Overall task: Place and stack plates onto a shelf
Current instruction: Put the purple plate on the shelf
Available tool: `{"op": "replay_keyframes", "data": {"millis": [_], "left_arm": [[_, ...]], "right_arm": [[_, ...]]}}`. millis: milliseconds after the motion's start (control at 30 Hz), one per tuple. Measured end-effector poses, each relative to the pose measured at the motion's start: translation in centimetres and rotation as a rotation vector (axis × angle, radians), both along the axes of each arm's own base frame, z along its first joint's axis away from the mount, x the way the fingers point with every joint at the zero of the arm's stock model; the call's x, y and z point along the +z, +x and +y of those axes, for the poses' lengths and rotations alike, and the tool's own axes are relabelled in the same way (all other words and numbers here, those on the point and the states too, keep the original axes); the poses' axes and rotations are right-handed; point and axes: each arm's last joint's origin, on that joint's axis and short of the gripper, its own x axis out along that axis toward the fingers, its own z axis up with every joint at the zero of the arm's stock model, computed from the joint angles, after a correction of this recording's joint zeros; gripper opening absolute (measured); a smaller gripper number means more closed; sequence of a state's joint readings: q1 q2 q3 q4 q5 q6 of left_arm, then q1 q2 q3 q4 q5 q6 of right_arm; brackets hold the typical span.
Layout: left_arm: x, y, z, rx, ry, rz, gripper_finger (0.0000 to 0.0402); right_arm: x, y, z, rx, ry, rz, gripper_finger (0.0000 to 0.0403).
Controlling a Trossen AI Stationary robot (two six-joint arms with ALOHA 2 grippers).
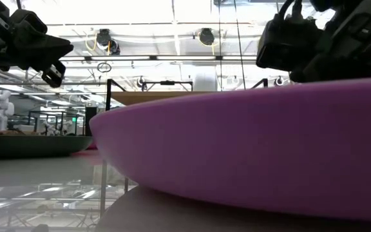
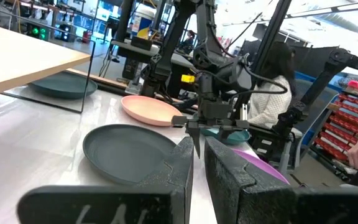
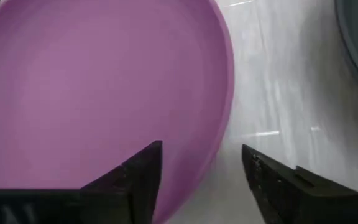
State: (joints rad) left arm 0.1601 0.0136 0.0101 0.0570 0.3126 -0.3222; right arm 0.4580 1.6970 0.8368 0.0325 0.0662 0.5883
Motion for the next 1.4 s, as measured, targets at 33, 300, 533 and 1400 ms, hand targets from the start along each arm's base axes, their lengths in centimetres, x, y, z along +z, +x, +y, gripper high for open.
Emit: {"op": "replay_keyframes", "data": {"millis": [33,300,533,1400], "left_arm": [[0.0,0.0,0.0,0.000,0.000,0.000,0.0044],[0.0,0.0,0.0,0.000,0.000,0.000,0.0044],[0.0,0.0,0.0,0.000,0.000,0.000,0.0044],[0.0,0.0,0.0,0.000,0.000,0.000,0.0044]], "right_arm": [[0.0,0.0,0.0,0.015,0.011,0.005,0.0162],[1.9,0.1,-0.7,0.037,0.056,-0.053,0.0006],[7.1,-0.2,-2.9,-0.026,-0.052,-0.309,0.0002],[12.9,-5.3,-29.7,-1.101,-0.475,-0.478,0.0000]]}}
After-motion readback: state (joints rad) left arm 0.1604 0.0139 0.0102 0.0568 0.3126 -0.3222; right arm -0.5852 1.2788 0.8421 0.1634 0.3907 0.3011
